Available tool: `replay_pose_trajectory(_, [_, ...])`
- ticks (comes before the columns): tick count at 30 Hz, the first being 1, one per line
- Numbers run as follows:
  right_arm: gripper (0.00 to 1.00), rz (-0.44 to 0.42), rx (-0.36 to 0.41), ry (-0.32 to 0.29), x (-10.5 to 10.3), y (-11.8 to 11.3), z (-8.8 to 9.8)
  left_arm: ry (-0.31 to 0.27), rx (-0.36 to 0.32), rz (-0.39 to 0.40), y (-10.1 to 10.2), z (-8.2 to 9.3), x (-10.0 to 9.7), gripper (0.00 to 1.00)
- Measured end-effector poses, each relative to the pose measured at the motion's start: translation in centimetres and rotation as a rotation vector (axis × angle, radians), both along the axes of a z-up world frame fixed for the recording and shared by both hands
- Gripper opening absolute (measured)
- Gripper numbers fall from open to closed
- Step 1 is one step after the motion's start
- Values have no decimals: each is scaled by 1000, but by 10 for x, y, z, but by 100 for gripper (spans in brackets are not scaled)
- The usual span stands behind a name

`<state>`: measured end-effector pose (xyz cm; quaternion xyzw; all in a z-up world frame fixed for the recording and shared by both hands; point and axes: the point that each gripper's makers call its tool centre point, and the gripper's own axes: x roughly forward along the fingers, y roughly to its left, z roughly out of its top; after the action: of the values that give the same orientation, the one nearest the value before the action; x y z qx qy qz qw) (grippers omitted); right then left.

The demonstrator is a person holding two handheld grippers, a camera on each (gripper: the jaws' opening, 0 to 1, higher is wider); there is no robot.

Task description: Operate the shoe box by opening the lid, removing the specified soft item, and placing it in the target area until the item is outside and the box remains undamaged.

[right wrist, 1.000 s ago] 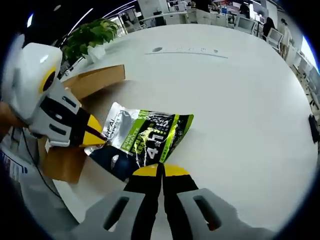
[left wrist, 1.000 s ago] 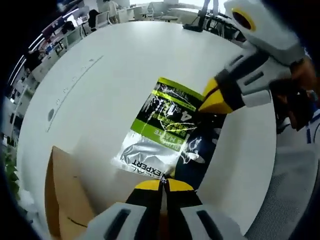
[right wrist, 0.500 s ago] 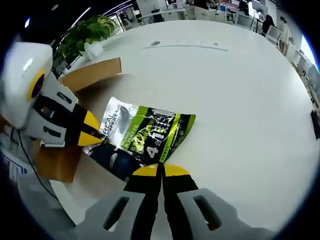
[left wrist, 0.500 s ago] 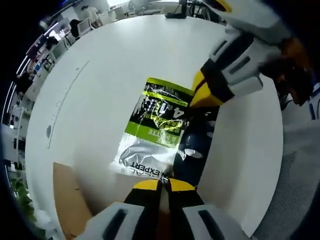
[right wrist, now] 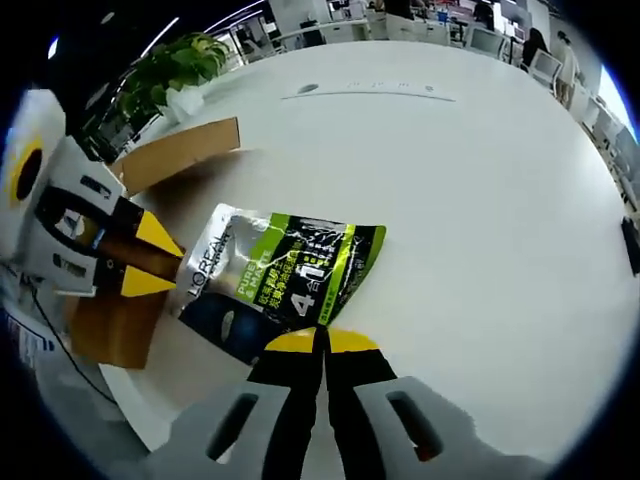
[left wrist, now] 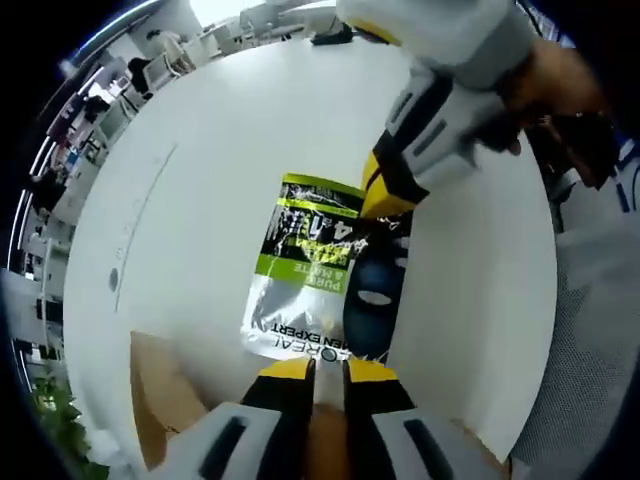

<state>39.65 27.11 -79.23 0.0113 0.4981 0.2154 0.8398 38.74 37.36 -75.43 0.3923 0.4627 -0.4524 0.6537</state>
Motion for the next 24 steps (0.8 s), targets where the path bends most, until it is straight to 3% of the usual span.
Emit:
replay_pose_trajectory(13, [2, -7, 6, -10, -5, -1, 0, 43, -129, 108, -2, 18, -4, 14])
replay_pose_trajectory(24, [5, 0, -39, -42, -9, -12, 10, 63, -241, 198, 6, 39, -11, 19])
